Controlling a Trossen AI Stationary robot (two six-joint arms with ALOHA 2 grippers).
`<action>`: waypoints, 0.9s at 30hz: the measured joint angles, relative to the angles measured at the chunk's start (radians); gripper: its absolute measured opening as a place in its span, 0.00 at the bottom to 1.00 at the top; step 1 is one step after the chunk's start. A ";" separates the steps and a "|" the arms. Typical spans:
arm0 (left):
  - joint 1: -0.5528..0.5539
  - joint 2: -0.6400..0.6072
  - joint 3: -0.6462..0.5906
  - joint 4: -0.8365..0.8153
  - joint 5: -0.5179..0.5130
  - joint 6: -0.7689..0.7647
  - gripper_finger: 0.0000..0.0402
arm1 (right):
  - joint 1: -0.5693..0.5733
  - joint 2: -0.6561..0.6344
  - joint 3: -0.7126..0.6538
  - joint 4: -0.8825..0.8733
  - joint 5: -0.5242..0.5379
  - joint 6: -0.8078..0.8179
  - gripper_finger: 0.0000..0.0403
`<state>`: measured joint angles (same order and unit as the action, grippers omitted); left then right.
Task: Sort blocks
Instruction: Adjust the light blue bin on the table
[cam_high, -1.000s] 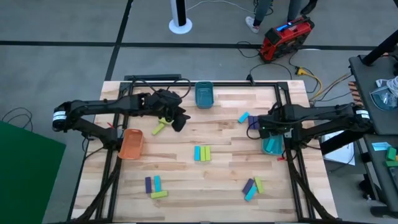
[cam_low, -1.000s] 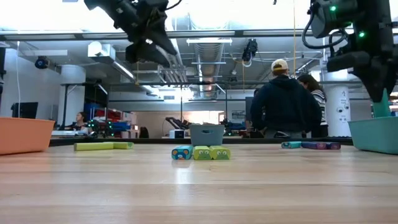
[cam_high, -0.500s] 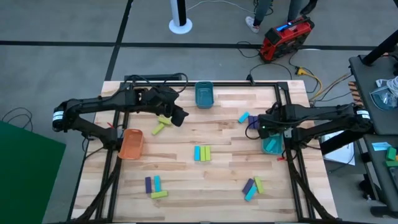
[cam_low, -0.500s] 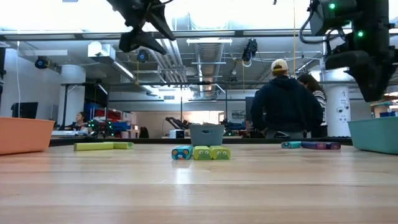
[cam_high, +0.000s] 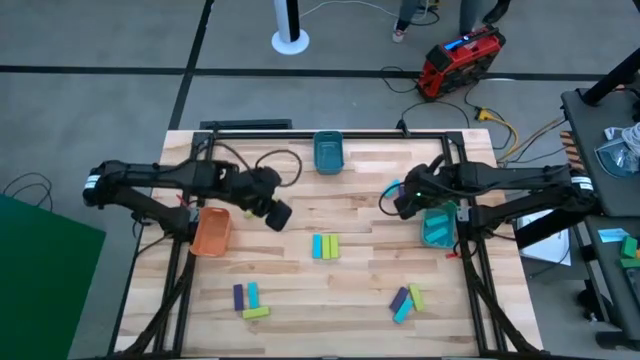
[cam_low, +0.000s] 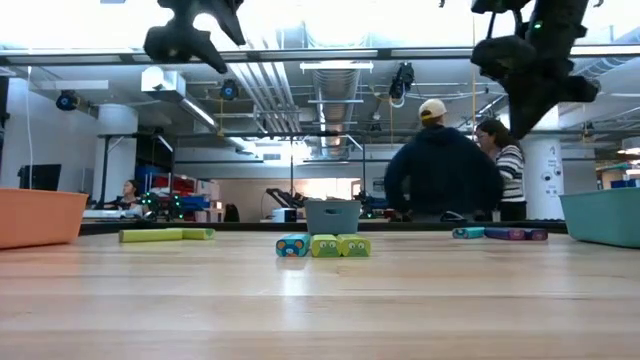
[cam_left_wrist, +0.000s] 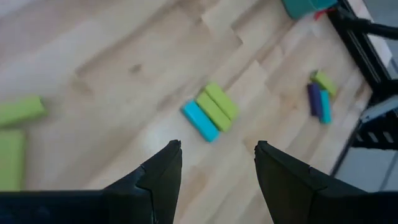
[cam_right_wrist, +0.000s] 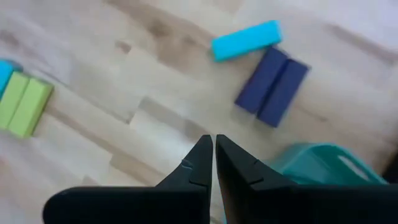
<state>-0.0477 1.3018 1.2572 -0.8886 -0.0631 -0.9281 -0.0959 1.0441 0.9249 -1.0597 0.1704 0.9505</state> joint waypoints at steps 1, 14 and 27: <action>-0.018 0.000 -0.001 -0.015 0.000 -0.027 0.45 | 0.000 0.012 0.000 0.010 -0.018 -0.011 0.03; -0.237 0.000 0.019 -0.200 0.003 -0.317 0.45 | 0.097 0.143 -0.001 -0.073 -0.119 -0.074 0.03; -0.253 0.000 0.019 -0.254 -0.022 -0.335 0.45 | 0.186 0.169 -0.102 -0.107 -0.093 -0.071 0.03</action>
<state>-0.3008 1.3014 1.2758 -1.1426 -0.0852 -1.2629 0.0898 1.2129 0.8232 -1.1664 0.0771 0.8795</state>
